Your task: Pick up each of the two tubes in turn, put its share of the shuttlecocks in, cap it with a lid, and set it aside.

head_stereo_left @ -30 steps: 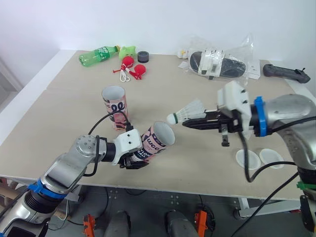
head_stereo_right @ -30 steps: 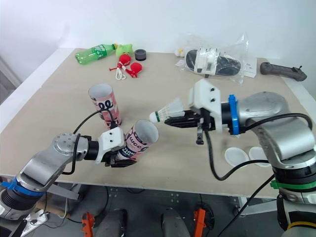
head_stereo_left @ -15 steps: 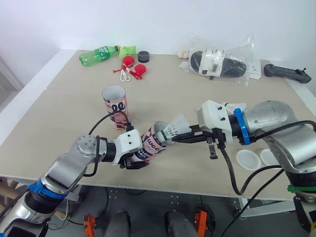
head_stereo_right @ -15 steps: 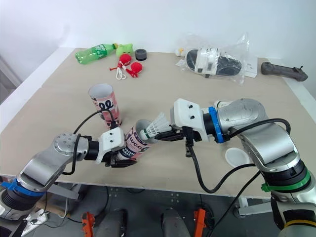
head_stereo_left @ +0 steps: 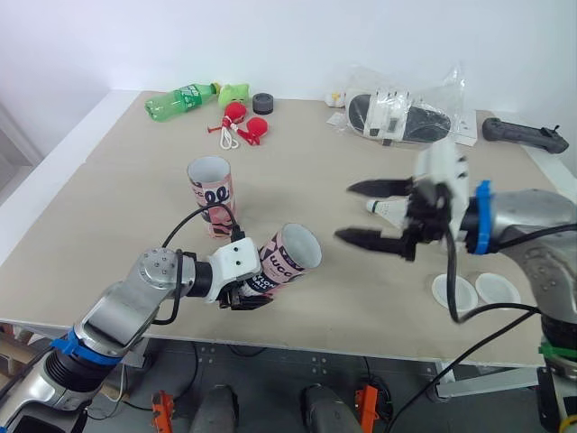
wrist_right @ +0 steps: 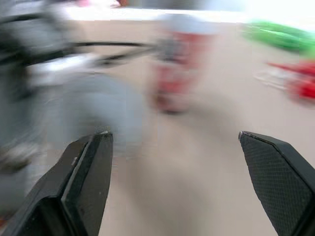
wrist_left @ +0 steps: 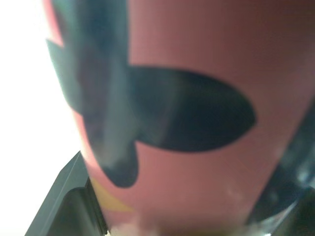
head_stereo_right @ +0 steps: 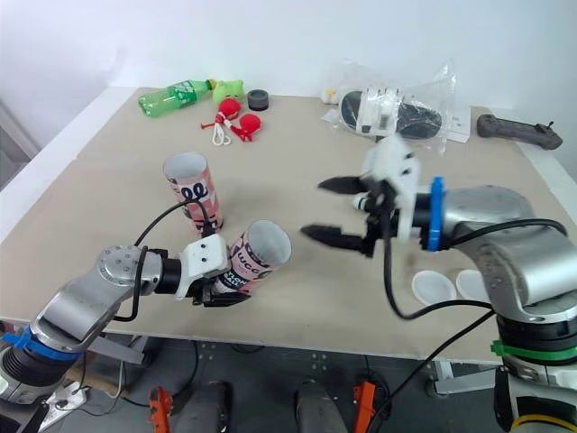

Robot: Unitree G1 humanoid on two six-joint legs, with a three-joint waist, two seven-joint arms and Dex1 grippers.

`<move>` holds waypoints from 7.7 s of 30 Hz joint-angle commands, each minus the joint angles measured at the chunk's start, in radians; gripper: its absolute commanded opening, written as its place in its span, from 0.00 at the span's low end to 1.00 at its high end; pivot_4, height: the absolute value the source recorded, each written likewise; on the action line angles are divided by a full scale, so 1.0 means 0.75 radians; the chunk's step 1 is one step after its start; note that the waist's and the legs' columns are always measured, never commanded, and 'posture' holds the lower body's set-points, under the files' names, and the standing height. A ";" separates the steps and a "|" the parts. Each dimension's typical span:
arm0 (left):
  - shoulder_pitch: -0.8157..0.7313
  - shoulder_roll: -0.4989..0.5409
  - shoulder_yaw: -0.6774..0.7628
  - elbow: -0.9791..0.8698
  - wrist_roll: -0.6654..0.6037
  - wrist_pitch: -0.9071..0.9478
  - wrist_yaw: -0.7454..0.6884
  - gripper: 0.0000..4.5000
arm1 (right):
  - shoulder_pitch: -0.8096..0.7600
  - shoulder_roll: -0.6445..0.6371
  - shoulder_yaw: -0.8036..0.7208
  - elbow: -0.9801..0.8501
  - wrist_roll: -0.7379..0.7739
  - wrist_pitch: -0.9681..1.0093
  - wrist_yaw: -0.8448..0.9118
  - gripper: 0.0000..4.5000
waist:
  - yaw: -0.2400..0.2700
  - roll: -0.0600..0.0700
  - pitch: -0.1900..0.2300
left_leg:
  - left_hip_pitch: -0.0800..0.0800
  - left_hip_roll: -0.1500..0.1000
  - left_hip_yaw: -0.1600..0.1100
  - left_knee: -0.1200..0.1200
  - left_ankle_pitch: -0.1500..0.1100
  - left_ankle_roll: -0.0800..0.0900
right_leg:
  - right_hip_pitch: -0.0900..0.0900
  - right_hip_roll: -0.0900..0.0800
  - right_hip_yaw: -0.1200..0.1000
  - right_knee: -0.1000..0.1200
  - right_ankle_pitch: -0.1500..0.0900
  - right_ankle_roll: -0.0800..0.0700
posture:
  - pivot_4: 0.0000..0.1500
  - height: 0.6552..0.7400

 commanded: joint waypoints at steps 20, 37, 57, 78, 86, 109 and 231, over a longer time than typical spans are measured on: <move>0.003 -0.001 -0.054 0.027 0.004 0.006 -0.020 0.66 | 0.481 -0.147 -0.342 0.357 -0.218 -0.133 -0.155 0.99 | -0.006 0.004 -0.001 | 0.002 -0.004 0.002 0.001 -0.001 0.001 | 0.003 -0.005 0.000 0.000 -0.002 0.003 | 1.00 1.00; -0.011 -0.001 -0.057 0.018 0.005 0.020 -0.019 0.66 | 0.334 0.000 -0.163 0.613 -0.318 -0.275 -0.196 0.99 | -0.005 0.004 -0.001 | 0.002 -0.005 0.001 0.001 -0.001 0.001 | 0.004 -0.005 0.000 0.000 -0.002 0.004 | 1.00 1.00; 0.006 0.027 -0.042 -0.012 -0.004 0.048 -0.017 0.66 | 0.246 0.036 -0.097 0.703 -0.388 -0.401 -0.165 0.01 | -0.007 0.004 -0.001 | 0.002 -0.005 0.001 -0.002 -0.001 0.001 | 0.004 -0.005 0.000 0.000 -0.002 0.007 | 1.00 1.00; -0.002 0.010 -0.060 0.022 -0.004 0.029 -0.028 0.66 | -0.167 -0.241 0.205 -0.211 0.079 -0.119 0.276 0.01 | -0.006 0.006 0.000 | 0.005 -0.004 0.001 -0.007 -0.001 0.001 | 0.003 -0.005 0.000 0.000 -0.005 0.003 | 1.00 1.00; 0.009 -0.014 -0.060 0.015 0.006 0.035 -0.005 0.66 | -0.222 -0.166 0.444 -0.250 -0.065 -0.227 0.342 0.01 | 0.001 0.005 0.000 | 0.001 -0.005 0.001 -0.006 -0.001 0.001 | 0.001 -0.006 0.000 0.000 -0.006 0.004 | 1.00 1.00; 0.001 -0.037 -0.070 0.026 0.010 0.033 0.010 0.66 | 0.052 -0.579 0.190 0.209 -0.233 -0.426 0.635 0.99 | 0.013 0.004 -0.001 | 0.002 -0.007 0.002 -0.004 -0.001 0.001 | 0.003 -0.010 -0.003 0.000 -0.007 0.004 | 1.00 1.00; -0.012 -0.118 0.023 0.070 -0.004 -0.113 0.066 0.66 | -0.677 -0.249 0.482 0.991 -0.748 -0.747 0.898 1.00 | -0.013 0.019 0.006 | -0.008 -0.004 0.010 0.000 -0.001 0.002 | 0.001 -0.019 -0.019 0.003 -0.006 0.008 | 1.00 1.00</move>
